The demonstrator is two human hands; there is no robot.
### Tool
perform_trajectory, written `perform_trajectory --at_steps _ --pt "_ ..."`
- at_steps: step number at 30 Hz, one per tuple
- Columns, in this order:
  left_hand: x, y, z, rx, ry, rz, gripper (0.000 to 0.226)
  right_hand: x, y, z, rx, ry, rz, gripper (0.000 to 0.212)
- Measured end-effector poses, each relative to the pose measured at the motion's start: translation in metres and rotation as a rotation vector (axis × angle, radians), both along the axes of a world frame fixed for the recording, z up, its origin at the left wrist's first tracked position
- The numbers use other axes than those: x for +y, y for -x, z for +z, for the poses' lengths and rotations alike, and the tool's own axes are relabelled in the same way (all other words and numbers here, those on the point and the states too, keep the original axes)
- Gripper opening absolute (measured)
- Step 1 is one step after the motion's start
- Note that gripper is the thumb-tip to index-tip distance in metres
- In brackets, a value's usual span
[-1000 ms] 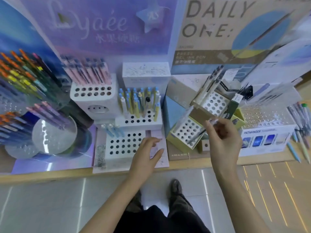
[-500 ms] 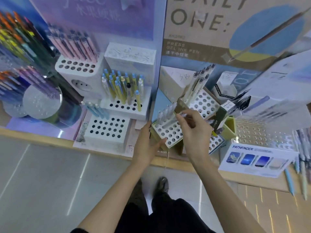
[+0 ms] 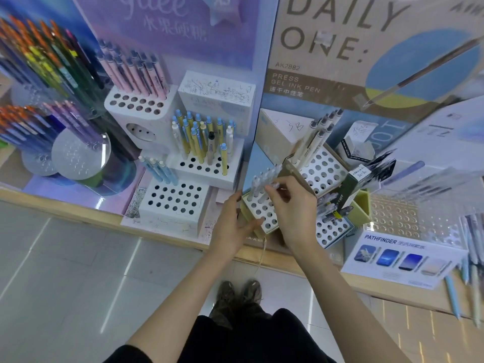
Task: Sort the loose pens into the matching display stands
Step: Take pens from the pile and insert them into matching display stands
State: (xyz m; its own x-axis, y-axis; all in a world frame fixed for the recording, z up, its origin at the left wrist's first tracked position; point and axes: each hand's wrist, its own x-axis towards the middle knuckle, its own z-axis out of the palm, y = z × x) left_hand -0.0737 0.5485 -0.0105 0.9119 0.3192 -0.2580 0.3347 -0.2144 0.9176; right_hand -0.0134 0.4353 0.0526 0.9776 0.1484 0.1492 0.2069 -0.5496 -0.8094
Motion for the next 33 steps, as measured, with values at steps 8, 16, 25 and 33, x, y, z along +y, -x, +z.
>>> perform_trajectory --at_steps 8,16,25,33 --pt "0.001 0.001 0.003 0.020 0.012 -0.003 0.074 0.006 -0.006 -0.003 -0.088 0.166 0.085 0.030" --pt "0.002 0.005 0.010 0.034 -0.117 -0.022 0.063 -0.002 0.001 -0.001 0.125 0.102 0.085 0.036" --pt "-0.011 0.067 0.024 0.077 -0.079 -0.244 0.024 -0.104 0.082 -0.012 0.365 -0.114 -0.064 0.005" --pt "-0.127 0.052 0.020 0.189 -0.079 -0.649 0.016 -0.245 0.138 -0.028 0.506 -0.117 -0.371 0.019"
